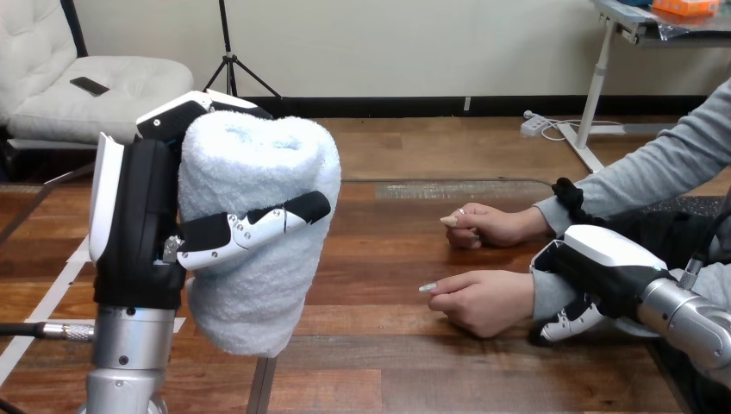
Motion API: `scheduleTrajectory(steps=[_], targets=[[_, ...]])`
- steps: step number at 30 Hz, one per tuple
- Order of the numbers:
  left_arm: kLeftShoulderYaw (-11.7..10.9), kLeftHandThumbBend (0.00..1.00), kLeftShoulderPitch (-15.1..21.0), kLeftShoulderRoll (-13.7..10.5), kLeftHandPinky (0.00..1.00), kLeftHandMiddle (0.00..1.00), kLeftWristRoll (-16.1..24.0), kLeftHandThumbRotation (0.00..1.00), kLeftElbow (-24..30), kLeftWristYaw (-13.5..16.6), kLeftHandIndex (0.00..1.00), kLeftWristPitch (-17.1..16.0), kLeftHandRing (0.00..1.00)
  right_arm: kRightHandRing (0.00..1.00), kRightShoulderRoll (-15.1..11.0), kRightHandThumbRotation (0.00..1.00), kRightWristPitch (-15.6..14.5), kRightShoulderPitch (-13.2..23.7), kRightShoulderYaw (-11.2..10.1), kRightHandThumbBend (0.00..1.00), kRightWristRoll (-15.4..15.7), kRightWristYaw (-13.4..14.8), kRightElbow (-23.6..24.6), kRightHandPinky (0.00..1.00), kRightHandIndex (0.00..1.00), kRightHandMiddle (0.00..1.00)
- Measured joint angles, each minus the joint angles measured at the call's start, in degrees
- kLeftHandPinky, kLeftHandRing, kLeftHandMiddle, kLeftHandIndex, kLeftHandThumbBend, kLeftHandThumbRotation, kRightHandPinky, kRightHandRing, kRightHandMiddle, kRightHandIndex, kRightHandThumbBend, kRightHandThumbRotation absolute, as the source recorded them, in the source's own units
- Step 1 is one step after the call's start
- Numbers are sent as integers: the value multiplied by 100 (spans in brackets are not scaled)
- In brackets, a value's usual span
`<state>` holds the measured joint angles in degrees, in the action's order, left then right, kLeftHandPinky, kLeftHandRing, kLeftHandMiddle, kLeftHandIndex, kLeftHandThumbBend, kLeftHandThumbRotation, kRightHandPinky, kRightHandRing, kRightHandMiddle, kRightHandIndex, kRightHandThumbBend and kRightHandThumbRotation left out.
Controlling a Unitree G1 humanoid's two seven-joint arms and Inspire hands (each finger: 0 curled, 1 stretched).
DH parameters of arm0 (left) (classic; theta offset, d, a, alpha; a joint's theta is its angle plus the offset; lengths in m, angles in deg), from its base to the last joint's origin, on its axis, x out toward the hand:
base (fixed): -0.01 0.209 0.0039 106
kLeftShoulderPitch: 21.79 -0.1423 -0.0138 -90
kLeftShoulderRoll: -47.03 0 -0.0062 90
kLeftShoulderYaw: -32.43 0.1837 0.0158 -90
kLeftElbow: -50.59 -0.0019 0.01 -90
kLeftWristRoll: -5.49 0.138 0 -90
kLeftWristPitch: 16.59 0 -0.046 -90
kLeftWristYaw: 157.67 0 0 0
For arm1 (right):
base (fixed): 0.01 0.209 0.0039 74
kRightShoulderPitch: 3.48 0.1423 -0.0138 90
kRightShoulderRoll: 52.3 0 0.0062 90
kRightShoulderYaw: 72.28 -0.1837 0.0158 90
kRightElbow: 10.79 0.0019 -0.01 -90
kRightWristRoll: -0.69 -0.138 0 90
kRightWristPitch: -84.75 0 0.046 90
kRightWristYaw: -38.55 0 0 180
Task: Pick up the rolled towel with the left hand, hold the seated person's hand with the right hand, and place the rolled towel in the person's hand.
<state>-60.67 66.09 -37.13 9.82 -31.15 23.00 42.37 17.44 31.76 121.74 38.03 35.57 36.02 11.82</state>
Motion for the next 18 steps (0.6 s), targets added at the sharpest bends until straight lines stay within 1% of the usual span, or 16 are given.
scheduleTrajectory(steps=[7,11,18], targets=[[0,72,0,8,27,37,6,0,-4,0,40,0,31,26,-1,22,116,-3,3,54,1,103,-53,22,30,31],[0,72,0,12,27,37,7,0,-4,0,40,0,31,25,-7,25,208,-7,3,51,2,186,-63,21,29,30],[0,71,0,25,27,37,9,0,-5,0,40,0,31,23,-25,33,382,-7,-2,46,-7,331,-64,19,29,29]])
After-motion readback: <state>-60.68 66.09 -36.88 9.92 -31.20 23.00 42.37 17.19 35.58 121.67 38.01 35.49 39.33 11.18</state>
